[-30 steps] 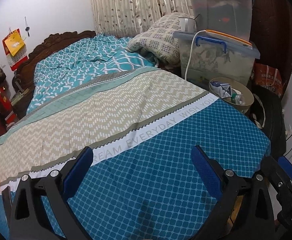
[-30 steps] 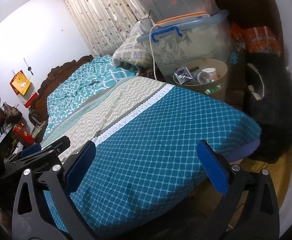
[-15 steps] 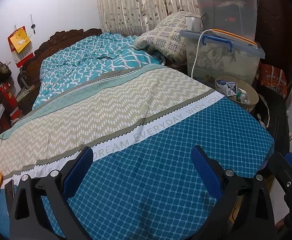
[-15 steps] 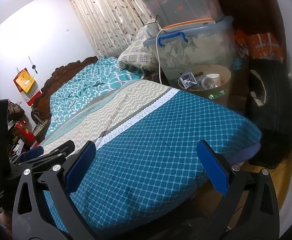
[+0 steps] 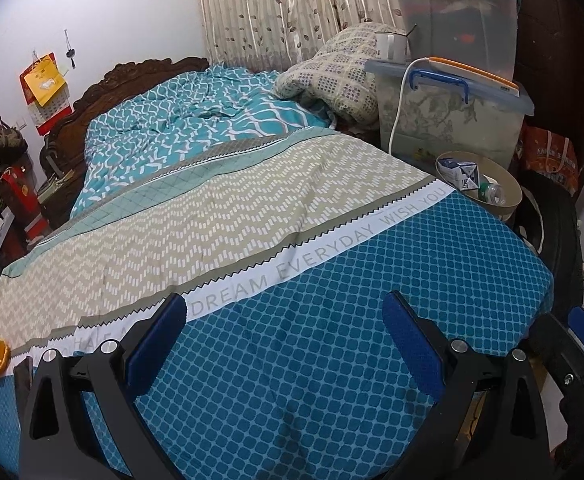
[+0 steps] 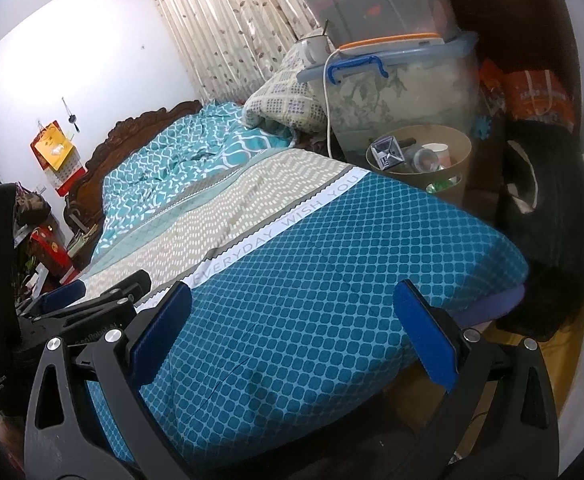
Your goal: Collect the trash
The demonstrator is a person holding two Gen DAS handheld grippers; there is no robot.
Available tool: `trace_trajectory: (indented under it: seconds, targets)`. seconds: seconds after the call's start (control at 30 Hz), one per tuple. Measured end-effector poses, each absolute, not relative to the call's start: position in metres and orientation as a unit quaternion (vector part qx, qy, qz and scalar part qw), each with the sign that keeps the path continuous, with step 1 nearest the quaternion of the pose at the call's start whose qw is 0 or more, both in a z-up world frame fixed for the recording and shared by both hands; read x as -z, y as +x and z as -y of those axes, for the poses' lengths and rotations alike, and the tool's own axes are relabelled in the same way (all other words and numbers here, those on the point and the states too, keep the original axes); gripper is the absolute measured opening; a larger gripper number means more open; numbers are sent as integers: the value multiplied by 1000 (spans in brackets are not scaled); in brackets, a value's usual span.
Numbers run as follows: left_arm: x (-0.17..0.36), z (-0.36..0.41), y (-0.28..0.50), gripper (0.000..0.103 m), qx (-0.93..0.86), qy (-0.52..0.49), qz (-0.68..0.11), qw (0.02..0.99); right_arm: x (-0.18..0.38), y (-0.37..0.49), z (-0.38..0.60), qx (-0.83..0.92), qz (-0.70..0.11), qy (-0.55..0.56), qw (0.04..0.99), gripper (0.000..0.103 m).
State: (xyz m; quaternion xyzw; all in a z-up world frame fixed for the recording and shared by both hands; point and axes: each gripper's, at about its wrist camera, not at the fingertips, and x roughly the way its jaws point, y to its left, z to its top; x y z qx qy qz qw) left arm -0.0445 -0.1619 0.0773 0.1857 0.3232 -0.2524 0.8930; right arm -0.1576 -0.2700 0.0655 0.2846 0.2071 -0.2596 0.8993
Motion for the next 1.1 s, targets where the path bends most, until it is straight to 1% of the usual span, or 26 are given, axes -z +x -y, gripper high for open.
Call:
trace_trajectory:
  seconds: [1.1]
  targets:
    - [-71, 161, -42, 94, 248, 186, -336, 889, -62, -152, 269, 246, -218, 290, 899, 100]
